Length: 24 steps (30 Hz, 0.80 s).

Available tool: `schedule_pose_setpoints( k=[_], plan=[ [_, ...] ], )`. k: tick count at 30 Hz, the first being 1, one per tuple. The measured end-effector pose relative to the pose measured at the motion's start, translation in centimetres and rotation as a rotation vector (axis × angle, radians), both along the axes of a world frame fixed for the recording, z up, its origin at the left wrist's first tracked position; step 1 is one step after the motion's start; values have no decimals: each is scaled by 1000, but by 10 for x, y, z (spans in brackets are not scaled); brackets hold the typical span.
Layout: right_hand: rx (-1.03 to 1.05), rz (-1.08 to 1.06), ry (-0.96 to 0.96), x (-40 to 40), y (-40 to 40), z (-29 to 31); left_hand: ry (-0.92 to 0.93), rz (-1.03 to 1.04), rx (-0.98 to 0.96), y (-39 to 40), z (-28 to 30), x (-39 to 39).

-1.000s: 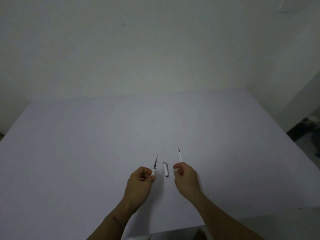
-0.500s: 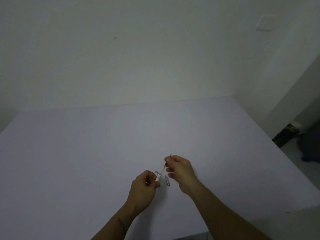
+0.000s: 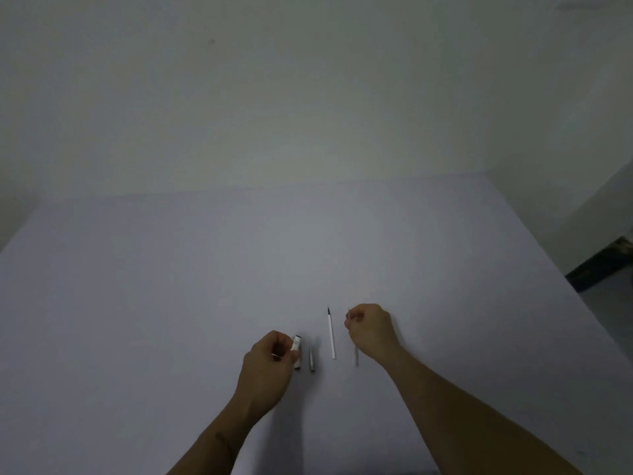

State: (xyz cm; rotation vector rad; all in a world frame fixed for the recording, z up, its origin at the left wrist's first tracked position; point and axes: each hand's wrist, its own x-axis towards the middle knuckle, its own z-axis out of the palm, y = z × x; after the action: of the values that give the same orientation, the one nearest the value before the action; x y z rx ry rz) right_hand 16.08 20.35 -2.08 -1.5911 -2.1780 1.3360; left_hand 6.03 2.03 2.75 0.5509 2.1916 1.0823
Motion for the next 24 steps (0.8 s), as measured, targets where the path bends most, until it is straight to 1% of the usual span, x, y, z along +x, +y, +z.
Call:
schedule_pose_setpoints(
  k=[6,8,10,16,19,24],
  plan=[
    [148,162,-147,-5,14,-11,9,31,-42,8,-6,6],
    [177,187,-170,-5,16,-11,5,44,-53,10,-7,7],
    [177,220,-175,-8,19,-12,-7,75,-55,12,-11,5],
    [153,218,-139,-7,23,-14,1,57,-76,20,-14,5],
    [187,223,-133,-10,22,-11,1,74,-76,23,-14,3],
    [310,449,-275,-27,8,-2,13,92,-64,27,-11,1]
  ],
)
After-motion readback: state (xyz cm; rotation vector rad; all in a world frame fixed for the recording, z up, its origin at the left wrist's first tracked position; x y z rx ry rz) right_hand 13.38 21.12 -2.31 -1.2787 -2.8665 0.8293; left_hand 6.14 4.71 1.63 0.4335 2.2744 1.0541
